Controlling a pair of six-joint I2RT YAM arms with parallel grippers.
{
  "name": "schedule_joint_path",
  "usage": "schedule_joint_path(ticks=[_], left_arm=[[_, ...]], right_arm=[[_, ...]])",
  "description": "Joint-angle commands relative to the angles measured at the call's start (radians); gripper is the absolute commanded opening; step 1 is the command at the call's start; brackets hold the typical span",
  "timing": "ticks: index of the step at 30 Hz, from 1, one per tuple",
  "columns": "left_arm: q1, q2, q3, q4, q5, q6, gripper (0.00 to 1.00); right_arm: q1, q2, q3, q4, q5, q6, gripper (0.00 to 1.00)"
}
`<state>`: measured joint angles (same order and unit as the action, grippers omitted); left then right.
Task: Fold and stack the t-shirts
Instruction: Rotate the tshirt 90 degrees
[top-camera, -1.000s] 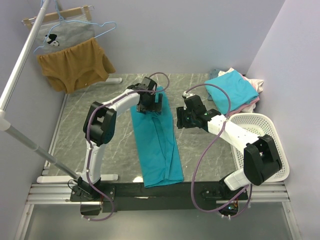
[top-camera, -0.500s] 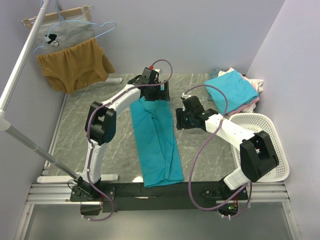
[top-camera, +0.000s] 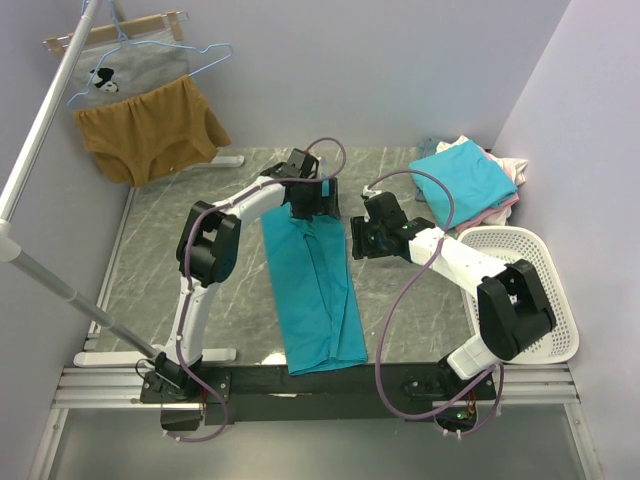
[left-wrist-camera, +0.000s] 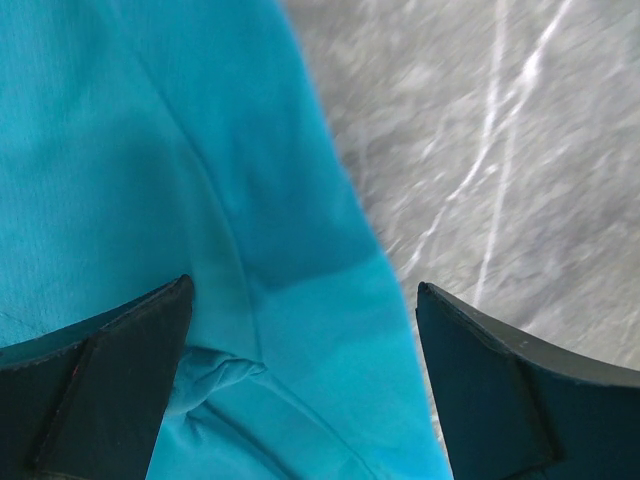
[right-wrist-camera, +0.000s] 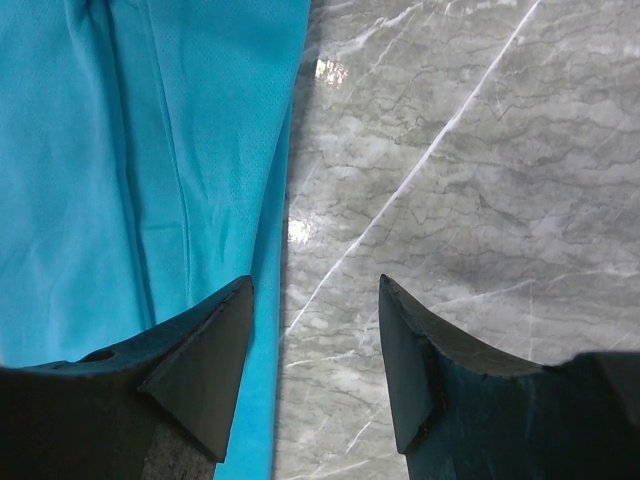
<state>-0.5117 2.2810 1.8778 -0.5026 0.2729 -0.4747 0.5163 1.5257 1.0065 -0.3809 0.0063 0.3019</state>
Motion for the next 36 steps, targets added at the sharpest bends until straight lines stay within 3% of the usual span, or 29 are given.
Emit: schedule_joint_path(ticks=[1, 14, 36], left_arm=[[-0.001, -0.089, -0.045, -0.001, 0.017, -0.002, 0.99], [-0.002, -0.19, -0.158, 0.013, 0.003, -0.01, 1.0], [-0.027, -0.187, -0.263, 0.001, -0.04, -0.024, 1.0]], right_arm=[[-0.007, 0.008, -0.005, 0.028, -0.003, 0.006, 0.6], [-0.007, 0.028, -0.009, 0.036, -0.032, 0.014, 0.6], [-0.007, 0.034, 0.001, 0.027, -0.028, 0.017, 0.59]])
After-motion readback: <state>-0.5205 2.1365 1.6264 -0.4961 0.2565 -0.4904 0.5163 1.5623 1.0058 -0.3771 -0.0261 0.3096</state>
